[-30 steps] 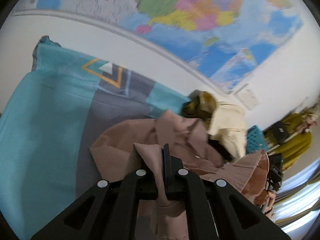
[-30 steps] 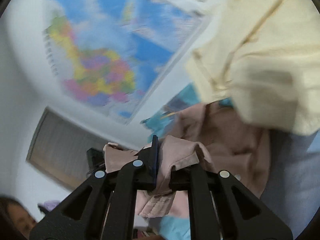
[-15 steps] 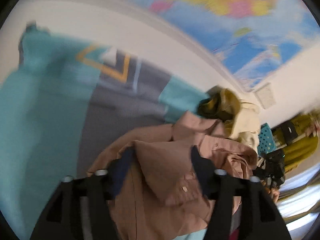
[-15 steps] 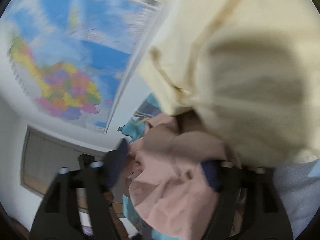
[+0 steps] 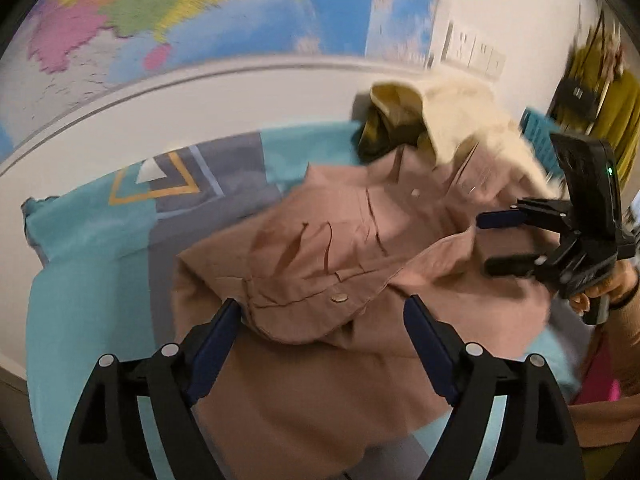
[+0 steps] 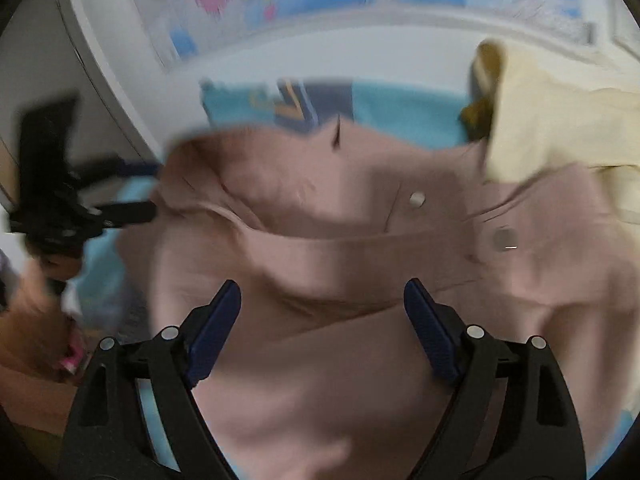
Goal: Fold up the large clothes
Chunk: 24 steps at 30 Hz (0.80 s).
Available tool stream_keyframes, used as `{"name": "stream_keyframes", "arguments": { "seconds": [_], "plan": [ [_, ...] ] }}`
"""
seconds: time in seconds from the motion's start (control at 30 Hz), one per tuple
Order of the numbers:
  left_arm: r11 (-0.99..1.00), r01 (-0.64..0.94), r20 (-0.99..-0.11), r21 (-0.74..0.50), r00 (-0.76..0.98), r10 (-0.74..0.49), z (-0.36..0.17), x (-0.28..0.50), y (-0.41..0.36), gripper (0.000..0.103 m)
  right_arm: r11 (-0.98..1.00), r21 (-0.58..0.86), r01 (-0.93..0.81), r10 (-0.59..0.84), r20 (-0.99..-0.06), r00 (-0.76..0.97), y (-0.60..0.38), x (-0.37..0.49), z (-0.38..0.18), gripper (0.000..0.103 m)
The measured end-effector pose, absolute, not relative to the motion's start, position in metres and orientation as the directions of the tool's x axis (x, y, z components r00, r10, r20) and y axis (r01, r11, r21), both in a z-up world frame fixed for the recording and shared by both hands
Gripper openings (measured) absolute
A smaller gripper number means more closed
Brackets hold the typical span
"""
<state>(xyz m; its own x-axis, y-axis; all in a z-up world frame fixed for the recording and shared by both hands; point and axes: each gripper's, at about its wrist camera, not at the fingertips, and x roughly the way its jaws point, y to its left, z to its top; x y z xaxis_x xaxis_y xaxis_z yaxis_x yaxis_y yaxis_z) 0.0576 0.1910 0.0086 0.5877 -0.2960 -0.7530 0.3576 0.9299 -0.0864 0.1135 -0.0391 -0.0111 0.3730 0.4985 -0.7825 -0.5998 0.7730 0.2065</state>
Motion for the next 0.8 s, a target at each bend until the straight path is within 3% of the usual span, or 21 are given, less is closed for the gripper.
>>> {"name": "stream_keyframes", "arguments": {
  "seconds": [0.03, 0.07, 0.1, 0.13, 0.17, 0.2, 0.4, 0.53, 0.63, 0.73, 0.8],
  "plan": [
    [0.937, 0.344, -0.761, -0.057, 0.593, -0.264, 0.004, 0.063, 0.186, 0.080, 0.780, 0.190, -0.596, 0.479, -0.794, 0.375, -0.037, 0.116, -0.019, 0.081],
    [0.942, 0.333, -0.764, -0.044, 0.596, -0.246, 0.001, 0.067, 0.184, 0.079, 0.792, 0.170, -0.587, 0.457, -0.803, 0.383, -0.033, 0.119, -0.024, 0.069],
    [0.944, 0.328, -0.766, -0.039, 0.596, -0.239, 0.000, 0.070, 0.183, 0.078, 0.802, 0.160, -0.575, 0.444, -0.804, 0.395, -0.032, 0.124, -0.026, 0.048],
    [0.944, 0.325, -0.766, -0.051, 0.594, -0.246, 0.000, 0.074, 0.184, 0.077, 0.800, 0.175, -0.574, 0.453, -0.803, 0.387, -0.033, 0.127, -0.027, 0.038],
    [0.945, 0.317, -0.761, -0.082, 0.593, -0.265, 0.003, 0.078, 0.188, 0.076, 0.796, 0.190, -0.575, 0.467, -0.797, 0.383, -0.035, 0.130, -0.025, 0.012],
    [0.947, 0.304, -0.753, -0.106, 0.597, -0.276, 0.006, 0.081, 0.191, 0.076, 0.790, 0.206, -0.578, 0.487, -0.783, 0.387, -0.038, 0.133, -0.021, 0.006],
    [0.956, 0.223, -0.691, -0.189, 0.662, -0.291, 0.031, 0.093, 0.214, 0.077, 0.797, 0.200, -0.569, 0.537, -0.665, 0.519, -0.044, 0.146, 0.034, 0.005],
    [0.968, 0.183, -0.727, -0.172, 0.640, -0.250, 0.014, 0.103, 0.217, 0.080, 0.835, 0.144, -0.532, 0.440, -0.755, 0.487, -0.029, 0.173, -0.001, 0.007],
    [0.978, 0.171, -0.789, -0.120, 0.582, -0.199, -0.014, 0.112, 0.214, 0.082, 0.853, 0.177, -0.492, 0.412, -0.806, 0.425, -0.028, 0.190, -0.033, 0.018],
    [0.994, 0.109, -0.828, 0.010, 0.558, -0.053, -0.035, 0.122, 0.212, 0.081, 0.840, 0.202, -0.504, 0.447, -0.783, 0.432, -0.036, 0.180, -0.027, 0.032],
    [0.997, 0.070, -0.854, -0.042, 0.515, -0.072, -0.043, 0.132, 0.222, 0.075, 0.832, 0.183, -0.524, 0.466, -0.742, 0.481, -0.050, 0.159, -0.006, 0.064]
  ]
}}
